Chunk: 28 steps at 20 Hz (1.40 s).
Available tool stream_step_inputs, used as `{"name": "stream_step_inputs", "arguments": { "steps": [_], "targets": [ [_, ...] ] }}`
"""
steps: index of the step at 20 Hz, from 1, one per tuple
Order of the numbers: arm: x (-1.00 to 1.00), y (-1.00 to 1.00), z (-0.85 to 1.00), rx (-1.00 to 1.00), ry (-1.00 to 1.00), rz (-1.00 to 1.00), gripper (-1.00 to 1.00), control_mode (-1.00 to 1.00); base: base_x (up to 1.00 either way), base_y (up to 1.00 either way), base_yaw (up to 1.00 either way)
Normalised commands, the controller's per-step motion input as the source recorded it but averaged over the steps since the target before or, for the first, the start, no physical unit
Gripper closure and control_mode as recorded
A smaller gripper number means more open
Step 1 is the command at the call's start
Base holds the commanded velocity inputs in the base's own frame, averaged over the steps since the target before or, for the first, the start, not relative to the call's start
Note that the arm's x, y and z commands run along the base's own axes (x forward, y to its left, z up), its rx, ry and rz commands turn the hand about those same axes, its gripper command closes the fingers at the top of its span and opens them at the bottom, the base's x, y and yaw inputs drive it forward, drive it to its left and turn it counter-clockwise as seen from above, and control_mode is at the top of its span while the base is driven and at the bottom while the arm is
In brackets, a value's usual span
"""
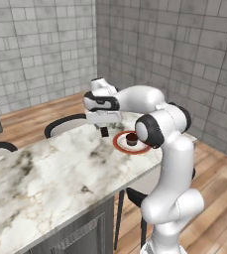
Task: Take the cinnamon bottle from the cabinet and place it on the dining table, next to the plate with the cupcake. Then take the chocolate from the dining counter and place it on the cupcake plate.
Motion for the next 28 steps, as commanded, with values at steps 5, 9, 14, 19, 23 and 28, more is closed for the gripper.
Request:
{"name": "stream_step_inputs", "arguments": {
  "steps": [5,9,14,19,23,28],
  "targets": [
    [0.4,-0.05,-0.07,-0.11,0.0,-0.23,-1.0,-1.0,0.0,0.0,0.0],
    [0.34,-0.08,-0.08,0.0,0.0,0.0,-1.0,-1.0,0.0,0.0,0.0],
    [0.33,-0.19,-0.16,0.04,0.0,0.13,-1.0,-1.0,0.0,0.0,0.0],
    [0.3,-0.16,-0.24,0.08,-0.03,0.26,-1.0,-1.0,0.0,0.0,0.0],
    [0.31,-0.05,-0.27,0.14,-0.01,0.26,-1.0,-1.0,0.0,0.0,0.0],
    [0.27,-0.01,-0.3,0.12,0.0,0.25,-1.0,-1.0,0.0,0.0,0.0]
  ]
}}
